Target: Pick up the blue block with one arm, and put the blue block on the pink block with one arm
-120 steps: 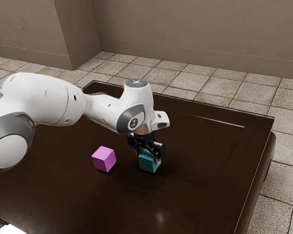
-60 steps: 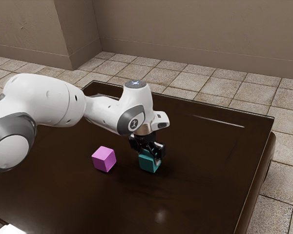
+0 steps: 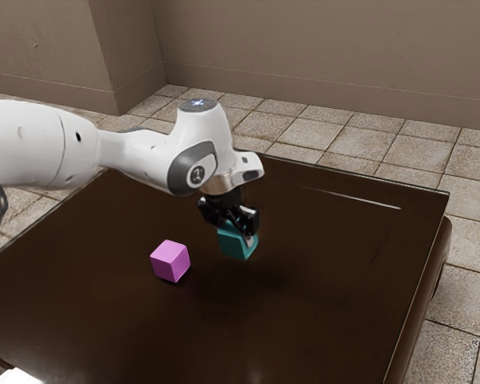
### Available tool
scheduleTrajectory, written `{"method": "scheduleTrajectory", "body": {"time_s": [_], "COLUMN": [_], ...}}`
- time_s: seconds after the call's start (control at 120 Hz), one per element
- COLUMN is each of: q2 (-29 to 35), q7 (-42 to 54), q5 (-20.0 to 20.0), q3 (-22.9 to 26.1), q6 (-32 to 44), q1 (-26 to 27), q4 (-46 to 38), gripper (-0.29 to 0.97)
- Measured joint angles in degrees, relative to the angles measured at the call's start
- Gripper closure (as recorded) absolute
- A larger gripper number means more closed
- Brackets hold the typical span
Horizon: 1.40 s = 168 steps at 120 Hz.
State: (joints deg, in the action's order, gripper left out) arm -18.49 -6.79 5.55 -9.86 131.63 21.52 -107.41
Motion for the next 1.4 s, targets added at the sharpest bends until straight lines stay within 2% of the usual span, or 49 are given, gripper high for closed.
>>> {"method": "scheduleTrajectory", "body": {"time_s": [0.183,0.308,0.717,1.4], "q2": [8.27,10.5,10.92,10.29], "q7": [-0.27,0.06,5.11,10.65], "q5": [-3.09,-5.45,-8.28,-8.6], "q3": [-2.21,-3.01,-4.71,-4.72], "q6": [-1.16,-1.54,-1.86,-1.77], "q1": [-0.47,-2.26,-7.42,-7.53], "q4": [-7.25,-9.89,-11.14,-10.94], "gripper": [0.36,0.37,0.37,0.38]}}
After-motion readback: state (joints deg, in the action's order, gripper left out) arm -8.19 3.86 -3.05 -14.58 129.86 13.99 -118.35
